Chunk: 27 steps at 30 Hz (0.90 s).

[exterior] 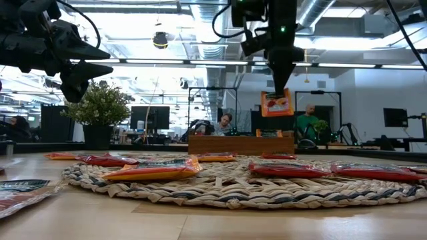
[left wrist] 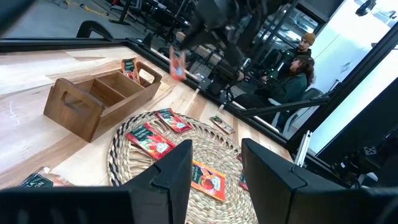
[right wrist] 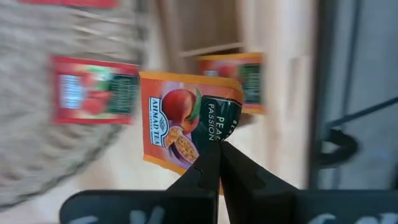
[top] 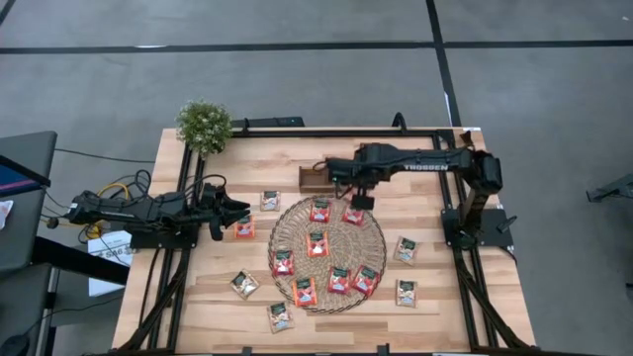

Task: Pick & Place Tea
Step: Put the orange tea bag into the right section of the wooden organizer

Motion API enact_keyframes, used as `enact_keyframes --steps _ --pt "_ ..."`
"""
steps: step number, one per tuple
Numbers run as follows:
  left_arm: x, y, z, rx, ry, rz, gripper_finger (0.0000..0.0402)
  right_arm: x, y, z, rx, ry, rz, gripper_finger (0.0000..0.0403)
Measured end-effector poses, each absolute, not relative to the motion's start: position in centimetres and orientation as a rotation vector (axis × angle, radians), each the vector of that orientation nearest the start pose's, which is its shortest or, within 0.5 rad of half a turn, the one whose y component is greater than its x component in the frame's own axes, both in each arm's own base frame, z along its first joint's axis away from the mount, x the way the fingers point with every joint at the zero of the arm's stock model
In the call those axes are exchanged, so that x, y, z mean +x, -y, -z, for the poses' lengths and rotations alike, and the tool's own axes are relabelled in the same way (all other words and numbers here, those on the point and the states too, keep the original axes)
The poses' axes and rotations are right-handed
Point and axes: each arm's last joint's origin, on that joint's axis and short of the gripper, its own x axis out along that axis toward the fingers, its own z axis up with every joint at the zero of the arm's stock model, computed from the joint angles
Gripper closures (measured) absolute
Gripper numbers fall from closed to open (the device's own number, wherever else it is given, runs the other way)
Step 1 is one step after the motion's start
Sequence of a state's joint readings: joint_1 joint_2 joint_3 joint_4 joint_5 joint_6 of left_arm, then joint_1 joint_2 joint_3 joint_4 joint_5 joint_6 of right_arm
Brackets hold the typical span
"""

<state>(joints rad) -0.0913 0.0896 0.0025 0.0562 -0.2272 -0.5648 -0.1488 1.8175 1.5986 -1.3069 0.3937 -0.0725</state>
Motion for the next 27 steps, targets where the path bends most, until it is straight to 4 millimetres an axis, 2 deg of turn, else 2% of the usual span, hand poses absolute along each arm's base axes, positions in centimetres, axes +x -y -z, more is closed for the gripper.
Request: enact_keyframes --steps 3,11,27 --pt "10.2 0.3 -16.3 -0.559 0.009 -0.142 0.0271 33.5 7.6 -27.1 -0.303 -1.547 0.404 0.0403" --pt "10.2 0.3 -16.3 -0.56 0.009 -0.141 0.0271 33.4 10.9 -26.6 -0.289 -1.514 0.431 0.0403" --pt "10.2 0.3 -16.3 -0.566 0.01 -0.141 0.0271 33.2 11.2 -23.1 -0.364 -1.524 0.419 0.0403"
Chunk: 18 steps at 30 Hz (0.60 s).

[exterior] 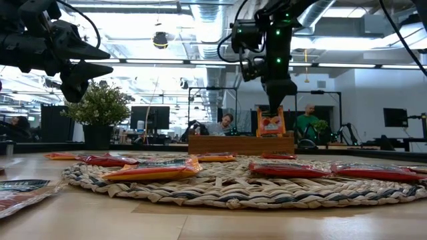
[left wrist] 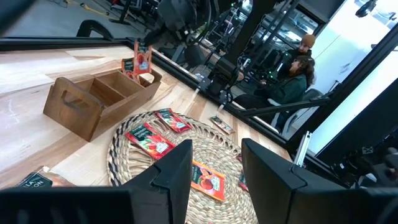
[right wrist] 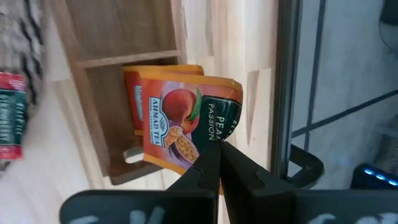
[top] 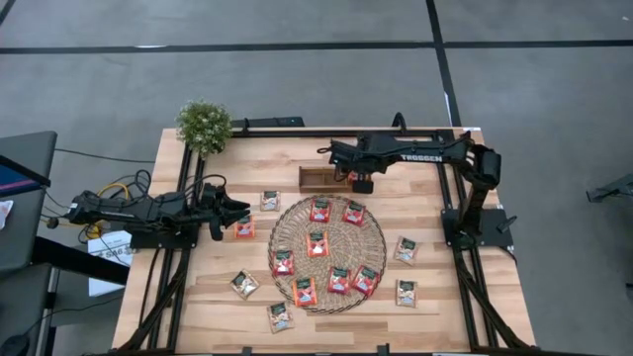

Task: Pick & Place Tea
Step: Put the orange tea bag into the right section of the wooden organizer

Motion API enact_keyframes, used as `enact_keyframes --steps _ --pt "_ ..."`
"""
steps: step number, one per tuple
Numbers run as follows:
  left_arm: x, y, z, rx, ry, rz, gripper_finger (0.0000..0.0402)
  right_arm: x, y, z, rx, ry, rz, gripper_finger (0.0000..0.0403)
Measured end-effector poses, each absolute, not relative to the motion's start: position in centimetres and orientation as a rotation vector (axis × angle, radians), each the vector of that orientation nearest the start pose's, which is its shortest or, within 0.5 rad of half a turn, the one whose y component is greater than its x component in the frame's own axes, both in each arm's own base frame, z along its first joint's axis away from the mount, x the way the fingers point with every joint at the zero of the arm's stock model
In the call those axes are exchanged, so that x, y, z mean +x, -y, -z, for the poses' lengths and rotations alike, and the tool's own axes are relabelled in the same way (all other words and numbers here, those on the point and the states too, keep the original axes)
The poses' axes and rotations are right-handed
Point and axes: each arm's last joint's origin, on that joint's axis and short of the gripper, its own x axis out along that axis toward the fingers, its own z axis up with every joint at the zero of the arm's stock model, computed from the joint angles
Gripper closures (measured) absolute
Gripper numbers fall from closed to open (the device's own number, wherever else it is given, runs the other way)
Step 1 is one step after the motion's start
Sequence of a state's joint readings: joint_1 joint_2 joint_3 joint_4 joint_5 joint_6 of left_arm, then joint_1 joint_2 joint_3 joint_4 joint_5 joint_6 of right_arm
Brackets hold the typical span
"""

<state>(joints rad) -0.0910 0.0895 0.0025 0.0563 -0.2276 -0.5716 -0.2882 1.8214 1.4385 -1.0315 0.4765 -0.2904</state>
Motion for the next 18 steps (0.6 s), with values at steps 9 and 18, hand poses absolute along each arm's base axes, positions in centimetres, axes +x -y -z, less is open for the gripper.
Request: enact_keyframes --steps 9,18 --pt "10.24 0.28 -16.26 -0.566 0.009 -0.141 0.0271 33.53 11.09 -23.03 -0.378 -1.489 0.419 0.0403" --pt "10.24 0.28 -16.26 -0.566 0.009 -0.142 0.0271 33.61 11.18 -23.04 -0.405 -1.488 0.387 0.0403"
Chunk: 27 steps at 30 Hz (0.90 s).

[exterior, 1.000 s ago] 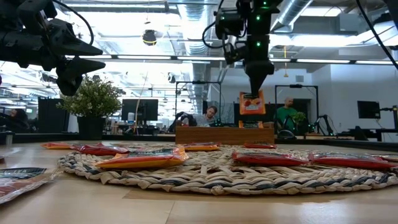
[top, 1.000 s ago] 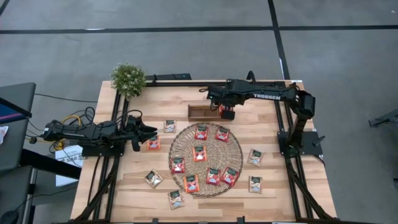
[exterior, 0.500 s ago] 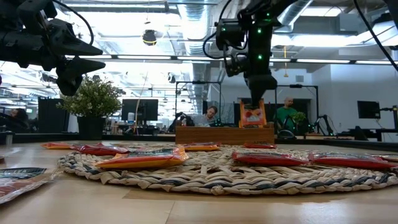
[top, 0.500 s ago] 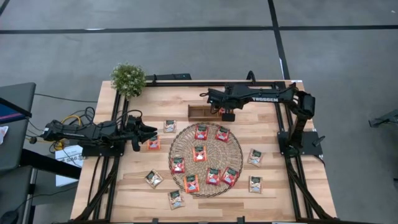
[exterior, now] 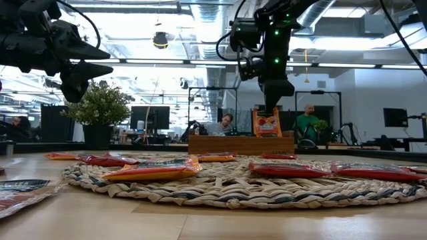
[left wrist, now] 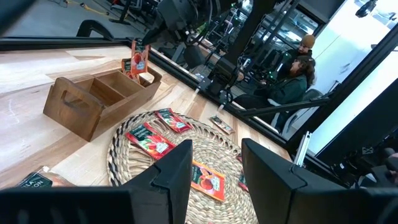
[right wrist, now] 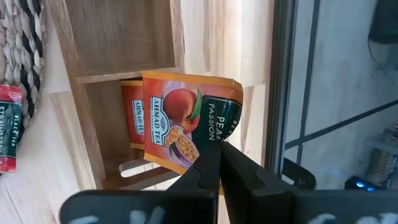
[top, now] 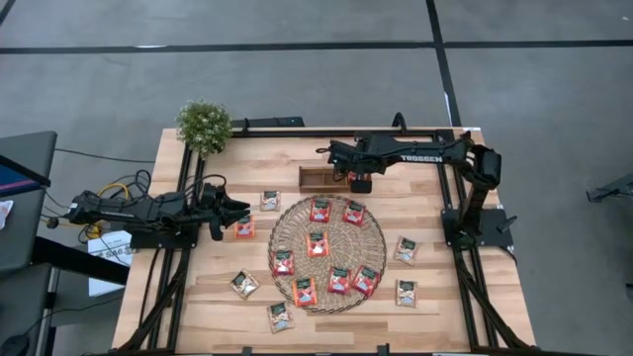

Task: Pick & Place Tea
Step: Put the orange tea bag into the right section of the wooden organizer

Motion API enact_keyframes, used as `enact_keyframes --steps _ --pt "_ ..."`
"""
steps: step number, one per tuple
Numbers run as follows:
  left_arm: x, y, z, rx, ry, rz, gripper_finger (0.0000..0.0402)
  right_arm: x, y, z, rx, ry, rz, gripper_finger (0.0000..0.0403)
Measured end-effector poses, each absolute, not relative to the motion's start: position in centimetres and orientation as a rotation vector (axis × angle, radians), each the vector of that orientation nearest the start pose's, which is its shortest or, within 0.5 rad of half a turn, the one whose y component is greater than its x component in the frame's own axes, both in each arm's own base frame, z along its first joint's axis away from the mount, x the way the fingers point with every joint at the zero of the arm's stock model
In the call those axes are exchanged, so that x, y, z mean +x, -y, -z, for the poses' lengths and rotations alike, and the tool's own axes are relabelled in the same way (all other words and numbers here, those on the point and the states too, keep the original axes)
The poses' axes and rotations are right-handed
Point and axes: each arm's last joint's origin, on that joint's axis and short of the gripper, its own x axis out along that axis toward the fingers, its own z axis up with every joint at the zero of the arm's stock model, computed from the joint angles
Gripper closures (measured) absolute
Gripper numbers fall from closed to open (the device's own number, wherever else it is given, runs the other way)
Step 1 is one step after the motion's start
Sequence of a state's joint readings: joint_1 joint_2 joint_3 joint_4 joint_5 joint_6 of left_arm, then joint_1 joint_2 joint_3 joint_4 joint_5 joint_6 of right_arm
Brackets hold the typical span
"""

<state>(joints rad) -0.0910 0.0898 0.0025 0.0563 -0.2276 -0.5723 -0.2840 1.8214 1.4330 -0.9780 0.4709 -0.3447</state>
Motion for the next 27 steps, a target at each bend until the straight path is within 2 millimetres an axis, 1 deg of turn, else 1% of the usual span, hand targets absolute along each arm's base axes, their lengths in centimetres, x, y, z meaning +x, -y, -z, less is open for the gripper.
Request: enact_keyframes --steps 6,12,16,21,27 --pt "10.2 0.3 -16.3 -0.566 0.009 -0.141 0.0271 33.7 11.1 -22.9 -0.43 -1.481 0.37 0.0403" --pt "10.2 0.3 -16.3 -0.566 0.009 -0.141 0.0271 33.0 10.9 -21.1 -0.433 -1.518 0.353 0.0403" --pt "10.2 0.3 -16.3 -0.566 0.009 -0.142 0.0271 32.9 10.5 -20.2 -0.473 -1.526 0.352 0.0403" --pt "10.2 0.3 -16.3 -0.566 0.009 -0.142 0.0271 33.0 9.8 -19.9 -0.49 -1.523 0.339 0.0403" --pt "10.2 0.3 -16.3 -0.579 0.01 -0.142 0.0271 33.1 9.6 -19.9 -0.493 -1.518 0.333 0.0403"
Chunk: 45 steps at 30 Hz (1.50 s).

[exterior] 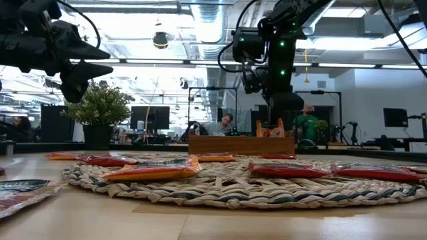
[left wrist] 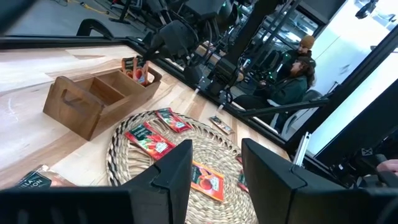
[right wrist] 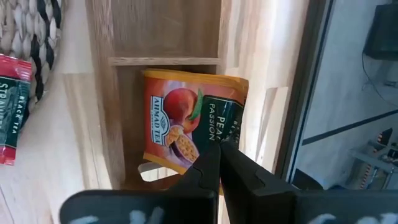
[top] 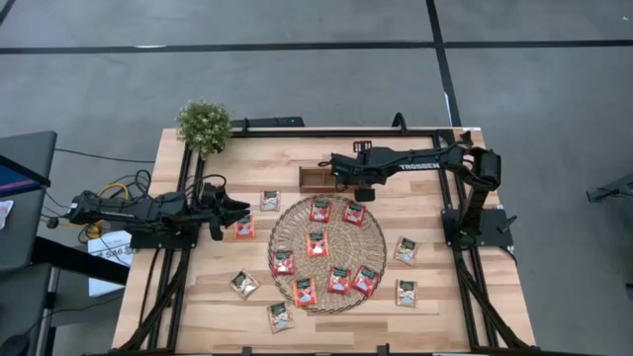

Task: Pick & Place Tea
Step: Put the orange tea bag into the right section of the wooden organizer

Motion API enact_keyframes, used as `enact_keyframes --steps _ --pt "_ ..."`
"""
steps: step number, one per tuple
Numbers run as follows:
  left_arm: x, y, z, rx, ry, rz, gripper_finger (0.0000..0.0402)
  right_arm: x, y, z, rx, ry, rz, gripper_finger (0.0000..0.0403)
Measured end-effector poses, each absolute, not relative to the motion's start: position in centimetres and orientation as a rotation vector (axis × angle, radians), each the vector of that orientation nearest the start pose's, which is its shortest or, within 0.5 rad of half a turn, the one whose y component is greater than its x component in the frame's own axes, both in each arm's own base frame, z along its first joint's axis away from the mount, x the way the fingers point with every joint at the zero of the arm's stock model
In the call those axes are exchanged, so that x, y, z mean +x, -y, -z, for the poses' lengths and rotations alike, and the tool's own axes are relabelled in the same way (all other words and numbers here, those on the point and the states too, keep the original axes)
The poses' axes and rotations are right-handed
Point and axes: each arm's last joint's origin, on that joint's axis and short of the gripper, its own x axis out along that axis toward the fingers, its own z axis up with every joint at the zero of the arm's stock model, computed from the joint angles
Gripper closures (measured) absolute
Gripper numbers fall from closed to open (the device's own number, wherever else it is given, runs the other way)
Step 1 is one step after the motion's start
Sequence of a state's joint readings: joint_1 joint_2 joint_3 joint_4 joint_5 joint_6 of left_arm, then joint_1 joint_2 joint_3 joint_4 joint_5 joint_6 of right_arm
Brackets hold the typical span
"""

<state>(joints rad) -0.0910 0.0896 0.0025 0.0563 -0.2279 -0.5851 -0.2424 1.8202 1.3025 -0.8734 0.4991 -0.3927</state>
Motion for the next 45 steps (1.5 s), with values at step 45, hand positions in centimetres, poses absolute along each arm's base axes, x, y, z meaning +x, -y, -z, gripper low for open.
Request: enact_keyframes --steps 45 --pt "10.2 0.3 -16.3 -0.591 0.013 -0.141 0.0271 31.3 7.2 -26.8 -0.411 -1.533 0.228 0.029"
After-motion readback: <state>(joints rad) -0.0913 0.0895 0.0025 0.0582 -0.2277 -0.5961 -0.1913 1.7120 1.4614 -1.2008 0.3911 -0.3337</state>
